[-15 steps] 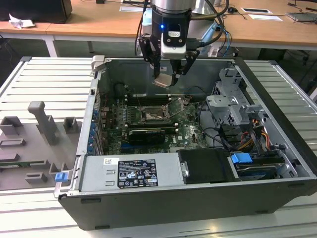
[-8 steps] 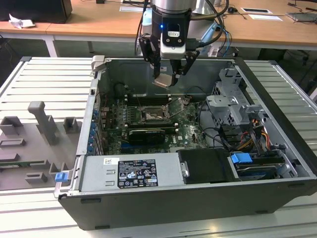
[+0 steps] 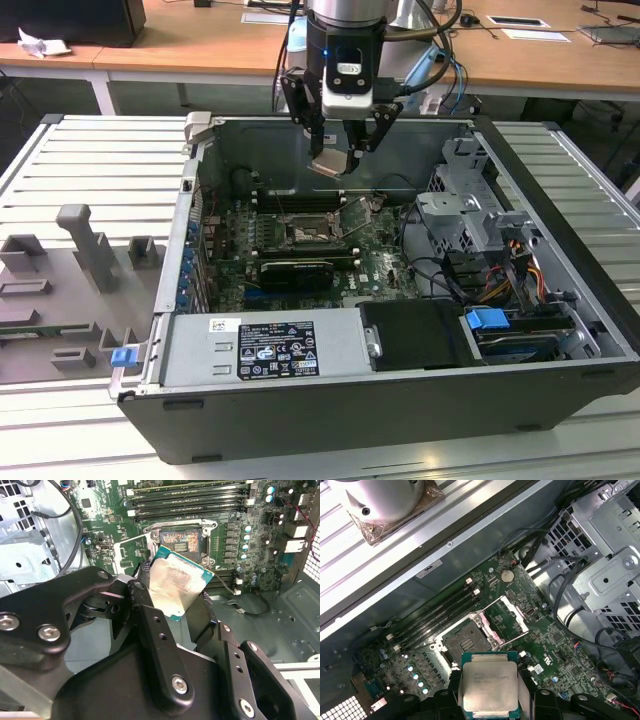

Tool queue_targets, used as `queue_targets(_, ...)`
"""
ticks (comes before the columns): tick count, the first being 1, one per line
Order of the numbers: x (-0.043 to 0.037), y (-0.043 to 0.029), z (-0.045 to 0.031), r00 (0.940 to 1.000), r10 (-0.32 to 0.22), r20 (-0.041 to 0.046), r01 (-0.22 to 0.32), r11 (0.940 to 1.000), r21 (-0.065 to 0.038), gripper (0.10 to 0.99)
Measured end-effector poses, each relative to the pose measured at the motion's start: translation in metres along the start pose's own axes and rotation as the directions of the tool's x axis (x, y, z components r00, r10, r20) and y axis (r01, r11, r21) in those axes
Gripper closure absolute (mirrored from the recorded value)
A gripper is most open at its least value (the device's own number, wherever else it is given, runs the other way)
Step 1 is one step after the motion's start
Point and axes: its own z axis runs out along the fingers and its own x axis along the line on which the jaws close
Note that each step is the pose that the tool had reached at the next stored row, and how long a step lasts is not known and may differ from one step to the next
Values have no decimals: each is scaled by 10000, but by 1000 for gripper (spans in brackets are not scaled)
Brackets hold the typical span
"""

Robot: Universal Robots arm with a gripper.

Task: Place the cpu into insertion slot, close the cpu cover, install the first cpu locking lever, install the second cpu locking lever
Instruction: 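Place the cpu into insertion slot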

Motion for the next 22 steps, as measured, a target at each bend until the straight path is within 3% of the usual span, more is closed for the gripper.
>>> queue_targets(22, 0, 0, 0, 9984, 558, 48, -558, 9984, -12, 557)
